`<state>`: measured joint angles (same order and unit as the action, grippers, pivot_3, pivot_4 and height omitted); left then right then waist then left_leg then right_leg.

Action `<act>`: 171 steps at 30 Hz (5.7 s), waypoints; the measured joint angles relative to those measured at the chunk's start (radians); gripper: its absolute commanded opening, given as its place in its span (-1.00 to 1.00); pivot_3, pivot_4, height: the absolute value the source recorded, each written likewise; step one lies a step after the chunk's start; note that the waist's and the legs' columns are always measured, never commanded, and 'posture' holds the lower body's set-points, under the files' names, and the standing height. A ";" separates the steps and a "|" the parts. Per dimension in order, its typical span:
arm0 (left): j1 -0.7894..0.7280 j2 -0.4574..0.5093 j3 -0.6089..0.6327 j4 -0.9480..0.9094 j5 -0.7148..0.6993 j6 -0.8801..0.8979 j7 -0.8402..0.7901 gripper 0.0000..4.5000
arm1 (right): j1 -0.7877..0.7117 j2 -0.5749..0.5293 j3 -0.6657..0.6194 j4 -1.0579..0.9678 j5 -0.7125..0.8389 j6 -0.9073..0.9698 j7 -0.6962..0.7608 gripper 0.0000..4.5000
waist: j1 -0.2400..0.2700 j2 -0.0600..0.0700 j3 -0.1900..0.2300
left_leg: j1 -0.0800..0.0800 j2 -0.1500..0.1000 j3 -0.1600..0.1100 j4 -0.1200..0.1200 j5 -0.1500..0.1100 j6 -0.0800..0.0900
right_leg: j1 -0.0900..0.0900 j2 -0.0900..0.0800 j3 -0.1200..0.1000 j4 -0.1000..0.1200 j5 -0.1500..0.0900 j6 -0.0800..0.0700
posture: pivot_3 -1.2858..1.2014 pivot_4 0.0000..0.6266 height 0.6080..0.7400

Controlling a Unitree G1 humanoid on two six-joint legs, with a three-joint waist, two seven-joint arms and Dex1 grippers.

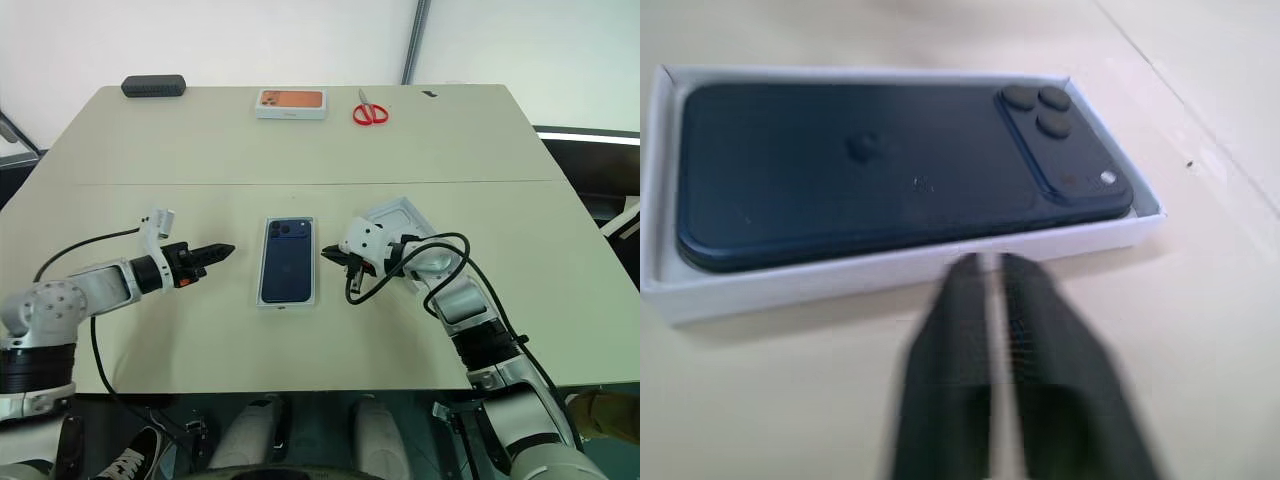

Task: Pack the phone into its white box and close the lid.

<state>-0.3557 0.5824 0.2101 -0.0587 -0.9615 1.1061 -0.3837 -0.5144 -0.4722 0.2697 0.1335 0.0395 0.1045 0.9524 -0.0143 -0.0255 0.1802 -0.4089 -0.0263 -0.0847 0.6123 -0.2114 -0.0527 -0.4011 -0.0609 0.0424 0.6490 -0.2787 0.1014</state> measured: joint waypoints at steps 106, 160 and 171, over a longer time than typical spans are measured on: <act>0.041 -0.017 -0.155 0.020 0.438 -0.738 -0.716 0.74 | 0.074 -0.248 -0.199 -0.320 -0.023 0.720 -0.170 0.80 | 0.000 0.001 0.000 | 0.000 -0.001 0.000 0.001 -0.001 0.002 | 0.002 -0.002 -0.001 0.001 -0.001 0.001 | 0.03 -0.52 1.00; 0.143 -0.112 -0.197 -0.074 0.440 -0.847 -0.607 0.77 | -0.174 -0.246 -0.024 -0.155 0.092 1.088 -0.275 -0.75 | -0.004 0.003 0.001 | 0.001 0.000 0.001 0.002 -0.001 0.003 | 0.003 0.001 -0.001 0.001 0.000 0.001 | 0.03 -0.52 1.00; 0.136 -0.114 -0.197 -0.074 0.440 -0.846 -0.594 0.77 | -0.177 -0.223 -0.030 -0.157 0.095 1.099 -0.310 -0.98 | -0.003 0.003 0.000 | 0.001 0.000 0.001 0.003 -0.001 0.003 | 0.004 0.001 -0.001 0.001 0.000 0.001 | 0.03 -0.52 1.00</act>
<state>-0.2193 0.4680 0.0131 -0.1327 -0.5214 0.2602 -0.9775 -0.6916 -0.6956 0.2399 -0.0231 0.1345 1.2032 0.6428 -0.0174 -0.0229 0.1806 -0.4078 -0.0262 -0.0837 0.6153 -0.2124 -0.0500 -0.3975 -0.0602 0.0410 0.6499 -0.2792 0.1025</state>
